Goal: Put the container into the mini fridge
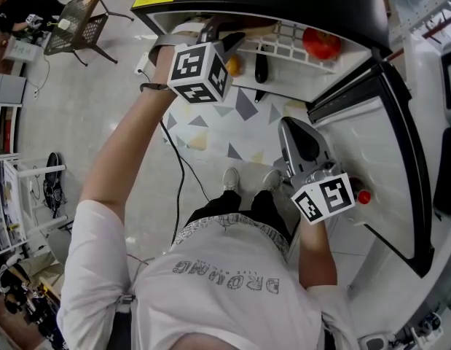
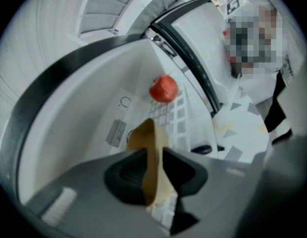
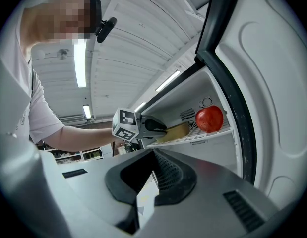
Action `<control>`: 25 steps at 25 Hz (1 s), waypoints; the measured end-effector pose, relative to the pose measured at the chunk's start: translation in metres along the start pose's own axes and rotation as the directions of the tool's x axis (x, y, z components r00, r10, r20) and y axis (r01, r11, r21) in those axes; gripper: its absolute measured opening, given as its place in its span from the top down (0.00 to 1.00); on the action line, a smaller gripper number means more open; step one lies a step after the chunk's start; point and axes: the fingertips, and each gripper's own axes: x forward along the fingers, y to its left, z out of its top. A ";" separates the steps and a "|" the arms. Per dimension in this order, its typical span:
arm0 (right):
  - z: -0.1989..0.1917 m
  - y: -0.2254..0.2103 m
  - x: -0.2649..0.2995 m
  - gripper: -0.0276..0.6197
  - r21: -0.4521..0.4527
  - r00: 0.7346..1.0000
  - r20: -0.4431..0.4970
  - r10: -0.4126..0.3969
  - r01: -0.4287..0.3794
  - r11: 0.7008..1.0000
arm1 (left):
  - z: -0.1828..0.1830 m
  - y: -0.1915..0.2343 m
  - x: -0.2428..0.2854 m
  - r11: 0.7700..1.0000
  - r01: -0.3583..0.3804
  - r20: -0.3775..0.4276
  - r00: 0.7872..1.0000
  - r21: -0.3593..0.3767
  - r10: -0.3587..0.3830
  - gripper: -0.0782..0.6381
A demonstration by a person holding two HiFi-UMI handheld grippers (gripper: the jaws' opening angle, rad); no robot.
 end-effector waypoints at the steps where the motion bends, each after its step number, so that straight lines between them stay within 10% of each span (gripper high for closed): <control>1: 0.000 0.001 0.000 0.96 -0.002 1.000 0.000 -0.001 0.001 1.000 | 0.001 0.001 -0.003 1.000 -0.011 0.007 1.000 -0.004 0.011 0.75; 11: 0.009 0.011 0.000 0.96 -0.041 1.000 0.001 -0.005 0.005 0.999 | 0.019 0.005 -0.055 0.987 -0.087 0.119 0.988 -0.133 0.103 0.76; 25: 0.028 0.046 0.007 0.96 -0.129 1.000 0.000 -0.007 0.007 0.992 | 0.016 -0.005 -0.143 0.914 -0.108 0.260 0.940 -0.392 0.222 0.83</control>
